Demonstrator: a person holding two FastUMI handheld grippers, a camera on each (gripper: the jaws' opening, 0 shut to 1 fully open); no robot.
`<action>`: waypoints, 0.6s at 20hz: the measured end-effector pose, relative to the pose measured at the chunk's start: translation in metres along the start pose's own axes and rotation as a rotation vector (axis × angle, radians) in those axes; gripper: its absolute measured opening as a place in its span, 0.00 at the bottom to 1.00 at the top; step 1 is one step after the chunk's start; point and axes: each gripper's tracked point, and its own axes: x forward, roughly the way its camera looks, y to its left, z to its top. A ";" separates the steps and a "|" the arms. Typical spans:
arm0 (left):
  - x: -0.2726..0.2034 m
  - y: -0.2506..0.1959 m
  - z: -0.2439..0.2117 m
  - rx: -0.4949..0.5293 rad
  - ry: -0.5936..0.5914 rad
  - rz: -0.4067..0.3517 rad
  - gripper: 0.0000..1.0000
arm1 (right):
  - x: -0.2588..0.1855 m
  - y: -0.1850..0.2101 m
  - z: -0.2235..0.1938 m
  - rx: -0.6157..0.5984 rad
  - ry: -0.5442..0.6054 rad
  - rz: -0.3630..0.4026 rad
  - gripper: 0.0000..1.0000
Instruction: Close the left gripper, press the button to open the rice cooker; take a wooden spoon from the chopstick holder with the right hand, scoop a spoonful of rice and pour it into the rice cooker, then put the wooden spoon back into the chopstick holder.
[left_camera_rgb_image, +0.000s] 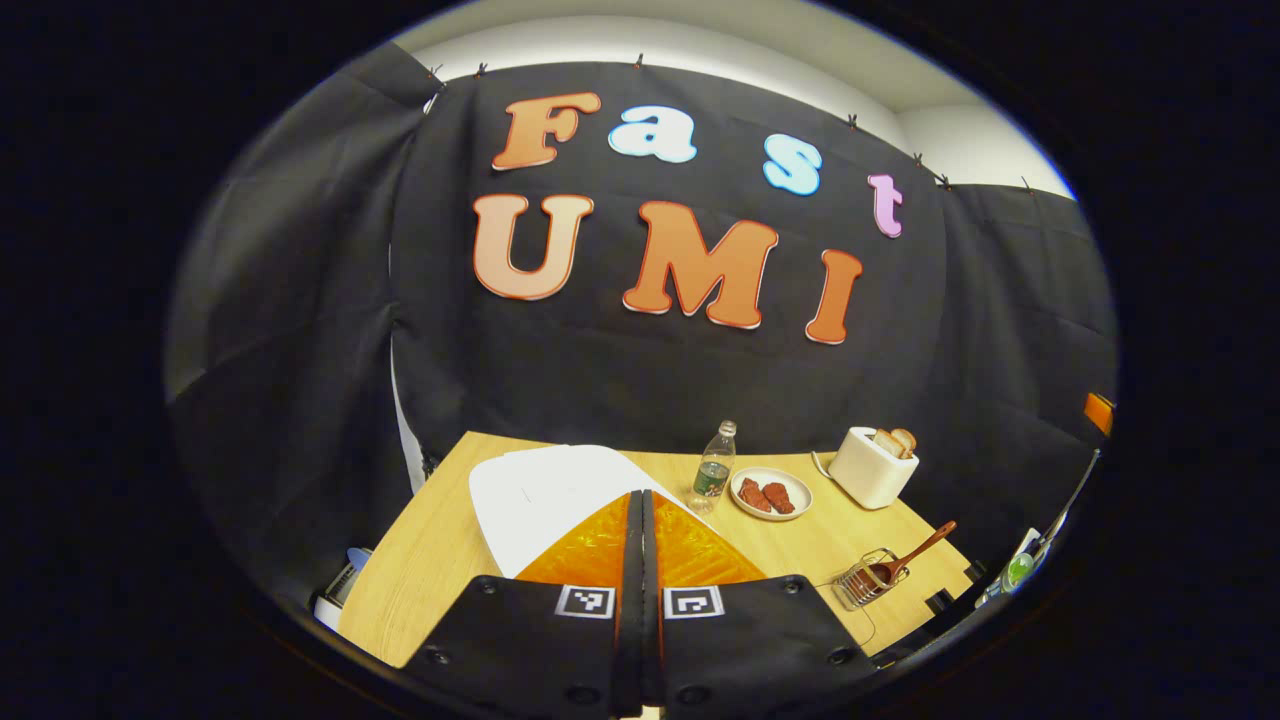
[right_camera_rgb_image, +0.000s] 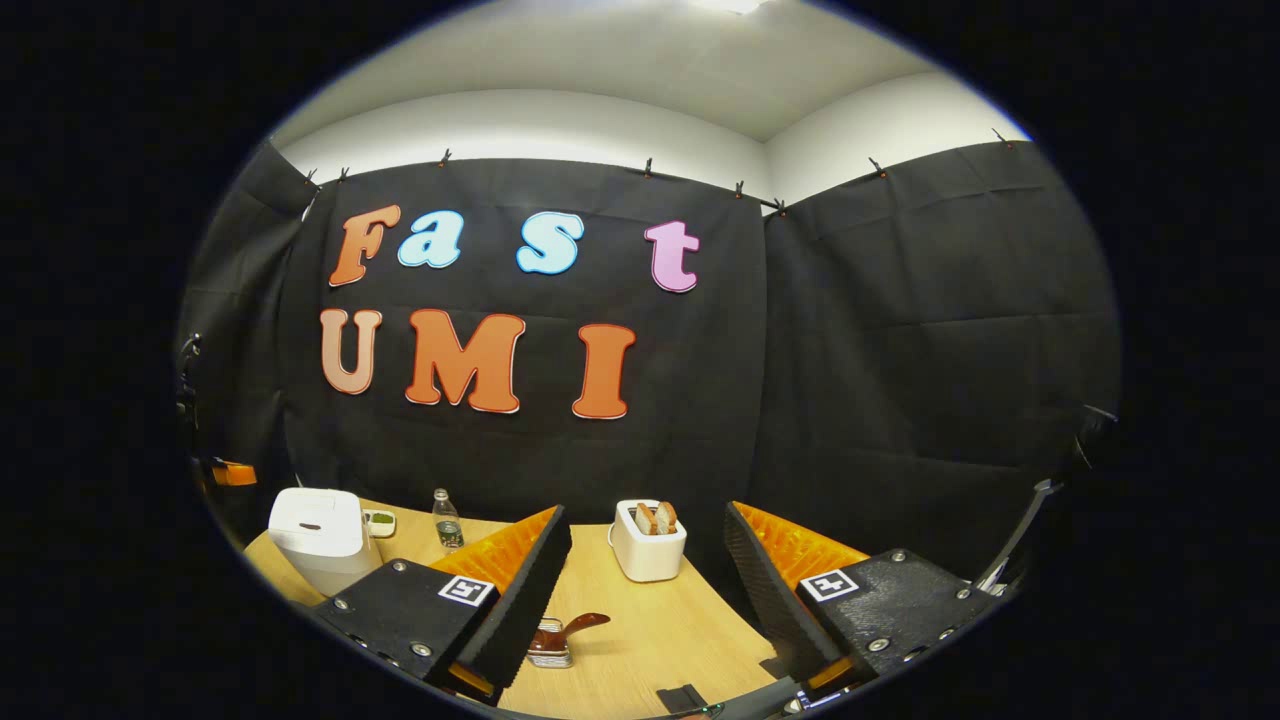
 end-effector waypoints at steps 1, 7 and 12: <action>0.013 -0.001 -0.008 -0.006 0.023 -0.007 0.05 | 0.000 -0.005 0.000 0.001 0.002 -0.011 0.96; 0.067 0.007 -0.048 -0.001 0.140 0.010 0.04 | 0.002 -0.035 0.001 0.003 0.009 -0.077 0.96; 0.096 0.021 -0.081 -0.007 0.225 0.045 0.04 | 0.007 -0.049 0.002 0.016 0.011 -0.109 0.96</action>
